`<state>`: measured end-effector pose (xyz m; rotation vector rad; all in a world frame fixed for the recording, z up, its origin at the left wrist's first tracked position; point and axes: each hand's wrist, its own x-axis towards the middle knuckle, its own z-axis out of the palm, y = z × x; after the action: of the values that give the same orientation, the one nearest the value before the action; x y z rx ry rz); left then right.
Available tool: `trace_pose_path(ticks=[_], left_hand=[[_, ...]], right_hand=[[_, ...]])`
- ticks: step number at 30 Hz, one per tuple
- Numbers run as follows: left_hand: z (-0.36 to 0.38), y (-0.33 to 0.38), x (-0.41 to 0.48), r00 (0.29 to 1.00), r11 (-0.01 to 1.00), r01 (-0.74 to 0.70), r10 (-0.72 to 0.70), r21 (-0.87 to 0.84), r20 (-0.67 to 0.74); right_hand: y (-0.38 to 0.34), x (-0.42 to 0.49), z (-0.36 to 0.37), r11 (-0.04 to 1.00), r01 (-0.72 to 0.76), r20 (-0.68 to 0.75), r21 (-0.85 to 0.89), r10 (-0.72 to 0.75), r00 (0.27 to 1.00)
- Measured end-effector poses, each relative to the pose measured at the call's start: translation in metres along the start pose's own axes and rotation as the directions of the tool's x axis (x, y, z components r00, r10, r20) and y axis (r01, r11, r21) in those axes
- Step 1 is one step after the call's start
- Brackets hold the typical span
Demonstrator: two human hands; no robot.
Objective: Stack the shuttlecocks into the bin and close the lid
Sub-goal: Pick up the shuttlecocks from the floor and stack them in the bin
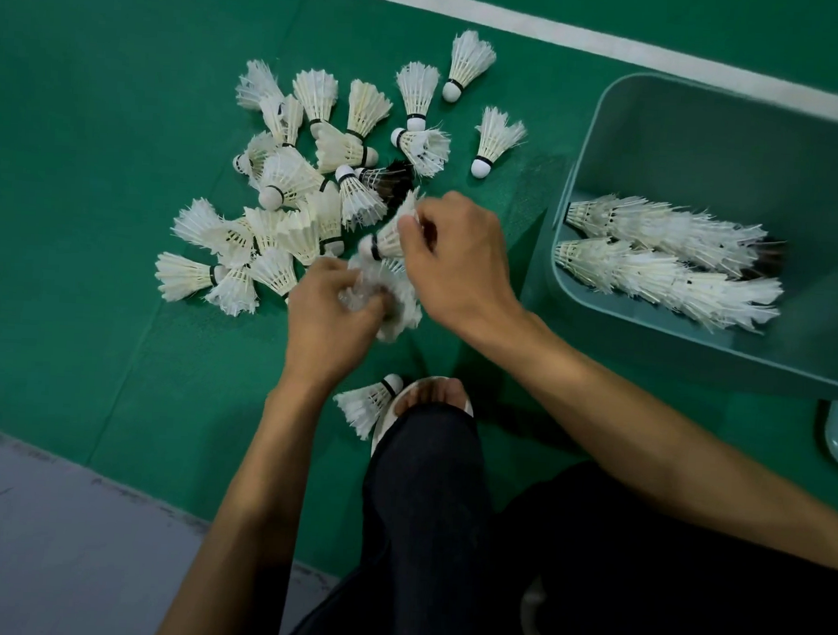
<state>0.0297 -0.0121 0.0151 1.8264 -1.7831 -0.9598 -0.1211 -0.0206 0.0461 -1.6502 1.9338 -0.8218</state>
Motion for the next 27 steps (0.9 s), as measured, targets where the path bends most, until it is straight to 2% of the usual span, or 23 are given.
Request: trace_pose_path(ticks=[5,10,12,14,16,18,20,23,25,27], left_hand=[[0.003,0.065,0.012,0.986,0.952,-0.128,0.092,-0.278,-0.138],[0.031,0.144,0.007,0.947,0.871,-0.317,0.313,-0.375,-0.074],[0.048,0.171,0.005,0.925,0.850,-0.363,0.379,-0.382,-0.034],[0.069,0.189,0.005,0.906,0.849,-0.389,0.423,-0.359,0.018],[0.090,0.199,0.007,0.899,0.860,-0.391,0.434,-0.329,0.066],[0.109,0.204,0.010,0.895,0.866,-0.387,0.436,-0.317,0.099],[0.123,0.206,0.015,0.896,0.874,-0.363,0.423,-0.323,0.136],[0.134,0.207,0.026,0.925,0.887,-0.232,0.329,-0.399,0.192],[0.139,0.205,0.034,0.943,0.882,-0.153,0.265,-0.445,0.200],[0.142,0.203,0.040,0.953,0.875,-0.119,0.233,-0.469,0.193]], right_hand=[[-0.020,0.019,-0.060,0.997,0.001,-0.158,0.071,0.010,0.987],[0.019,0.014,-0.161,0.963,-0.067,-0.366,0.261,0.163,0.916],[0.045,0.005,-0.195,0.935,-0.178,-0.370,0.305,0.289,0.883],[0.076,-0.005,-0.217,0.854,-0.412,-0.217,0.319,0.489,0.845],[0.108,-0.012,-0.222,0.701,-0.665,0.031,0.257,0.682,0.731],[0.138,-0.012,-0.207,0.591,-0.795,0.221,0.138,0.764,0.607],[0.160,-0.008,-0.183,0.538,-0.843,0.347,0.022,0.786,0.511],[0.171,0.002,-0.146,0.484,-0.862,0.520,-0.150,0.780,0.348],[0.172,0.011,-0.128,0.491,-0.844,0.590,-0.216,0.754,0.288],[0.171,0.018,-0.115,0.493,-0.844,0.627,-0.211,0.731,0.270]])
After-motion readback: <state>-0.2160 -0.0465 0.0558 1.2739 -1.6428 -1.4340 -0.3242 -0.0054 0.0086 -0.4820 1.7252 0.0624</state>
